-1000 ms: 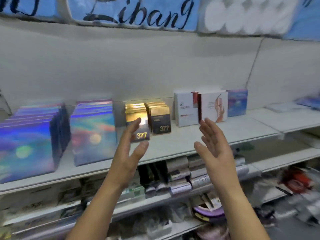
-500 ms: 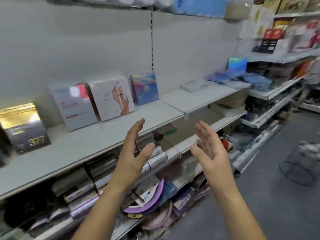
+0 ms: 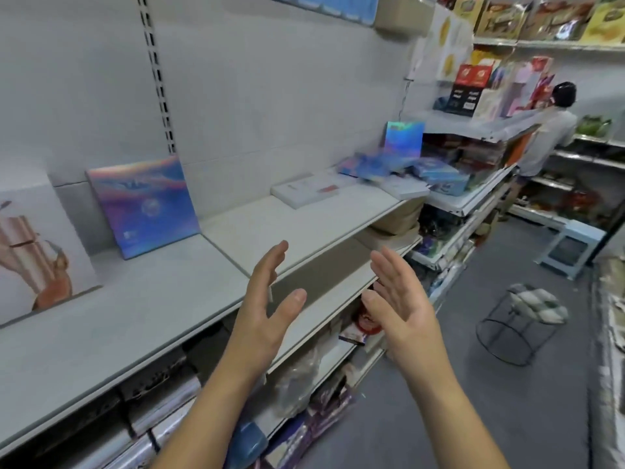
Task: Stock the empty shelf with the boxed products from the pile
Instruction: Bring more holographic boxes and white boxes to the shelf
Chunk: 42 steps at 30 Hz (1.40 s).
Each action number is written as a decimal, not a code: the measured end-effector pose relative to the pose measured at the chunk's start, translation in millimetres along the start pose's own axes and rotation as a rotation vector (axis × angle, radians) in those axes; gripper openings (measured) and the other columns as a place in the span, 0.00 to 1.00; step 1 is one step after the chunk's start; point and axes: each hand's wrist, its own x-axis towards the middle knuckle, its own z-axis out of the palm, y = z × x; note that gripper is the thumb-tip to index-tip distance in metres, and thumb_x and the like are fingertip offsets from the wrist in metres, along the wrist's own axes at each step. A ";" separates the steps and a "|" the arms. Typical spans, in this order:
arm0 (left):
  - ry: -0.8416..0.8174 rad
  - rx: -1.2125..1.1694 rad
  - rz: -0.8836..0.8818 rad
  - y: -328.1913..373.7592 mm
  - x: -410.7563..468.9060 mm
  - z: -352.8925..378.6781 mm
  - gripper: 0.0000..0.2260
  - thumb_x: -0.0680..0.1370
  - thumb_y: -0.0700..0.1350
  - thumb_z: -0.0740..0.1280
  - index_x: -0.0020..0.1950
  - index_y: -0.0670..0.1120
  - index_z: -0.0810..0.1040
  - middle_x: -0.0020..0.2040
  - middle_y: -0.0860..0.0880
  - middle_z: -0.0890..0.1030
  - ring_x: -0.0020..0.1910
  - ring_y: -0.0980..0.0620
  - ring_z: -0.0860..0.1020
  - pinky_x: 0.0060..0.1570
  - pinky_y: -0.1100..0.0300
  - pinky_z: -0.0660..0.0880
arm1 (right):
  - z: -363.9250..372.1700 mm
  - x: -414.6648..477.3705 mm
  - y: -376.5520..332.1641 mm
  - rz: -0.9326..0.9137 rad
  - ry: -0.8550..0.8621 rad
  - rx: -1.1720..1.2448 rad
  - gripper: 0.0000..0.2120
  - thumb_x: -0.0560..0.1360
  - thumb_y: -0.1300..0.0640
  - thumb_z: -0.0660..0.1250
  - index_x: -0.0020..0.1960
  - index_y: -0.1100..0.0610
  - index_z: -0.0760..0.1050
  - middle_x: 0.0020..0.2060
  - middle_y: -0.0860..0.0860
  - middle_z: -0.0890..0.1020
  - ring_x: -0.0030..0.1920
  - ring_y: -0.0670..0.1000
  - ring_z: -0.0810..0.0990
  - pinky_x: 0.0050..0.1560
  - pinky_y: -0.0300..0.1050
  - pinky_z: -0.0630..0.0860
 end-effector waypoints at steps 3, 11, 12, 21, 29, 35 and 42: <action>-0.020 0.013 -0.006 -18.9 38.2 37.7 0.33 0.74 0.62 0.63 0.79 0.57 0.63 0.77 0.64 0.65 0.76 0.65 0.62 0.74 0.61 0.60 | -32.3 34.3 25.3 0.005 0.014 0.004 0.28 0.76 0.51 0.68 0.74 0.38 0.65 0.71 0.34 0.73 0.72 0.37 0.69 0.75 0.48 0.66; 0.031 0.079 -0.033 -68.4 148.9 166.9 0.33 0.74 0.64 0.64 0.78 0.61 0.63 0.76 0.65 0.66 0.76 0.64 0.63 0.72 0.61 0.63 | -153.3 163.5 89.4 0.016 -0.027 0.059 0.27 0.79 0.57 0.67 0.75 0.42 0.66 0.70 0.34 0.74 0.71 0.35 0.70 0.75 0.48 0.67; 0.039 0.090 -0.049 -71.9 162.9 183.4 0.33 0.74 0.64 0.64 0.78 0.60 0.63 0.76 0.65 0.66 0.76 0.64 0.64 0.73 0.59 0.63 | -170.4 179.9 96.4 0.029 -0.037 0.061 0.27 0.79 0.57 0.68 0.75 0.42 0.66 0.70 0.34 0.73 0.70 0.34 0.70 0.75 0.48 0.67; 0.186 0.228 -0.112 -89.6 286.5 260.3 0.34 0.71 0.68 0.62 0.77 0.63 0.64 0.76 0.64 0.67 0.73 0.65 0.66 0.69 0.64 0.65 | -257.1 333.9 147.3 0.050 -0.146 0.090 0.28 0.79 0.56 0.68 0.75 0.42 0.66 0.70 0.36 0.74 0.70 0.35 0.71 0.75 0.48 0.66; 0.315 0.251 -0.198 -131.6 393.5 277.3 0.32 0.72 0.66 0.63 0.76 0.67 0.63 0.76 0.63 0.66 0.71 0.58 0.68 0.63 0.61 0.66 | -259.3 461.1 189.8 0.055 -0.194 0.010 0.27 0.79 0.57 0.69 0.74 0.40 0.67 0.69 0.37 0.75 0.69 0.36 0.72 0.73 0.43 0.68; 0.322 0.274 -0.241 -146.4 447.2 289.0 0.31 0.73 0.67 0.65 0.76 0.68 0.63 0.75 0.67 0.66 0.73 0.59 0.68 0.67 0.59 0.66 | -266.9 542.1 199.8 0.030 -0.229 -0.030 0.26 0.79 0.56 0.70 0.71 0.37 0.69 0.69 0.36 0.75 0.70 0.36 0.71 0.75 0.47 0.66; 0.382 0.433 -0.366 -141.6 471.8 298.6 0.34 0.71 0.67 0.63 0.77 0.67 0.60 0.78 0.65 0.62 0.74 0.57 0.67 0.69 0.55 0.66 | -266.7 606.2 224.9 0.015 -0.347 -0.014 0.27 0.78 0.55 0.71 0.72 0.37 0.68 0.70 0.37 0.74 0.71 0.40 0.71 0.73 0.48 0.68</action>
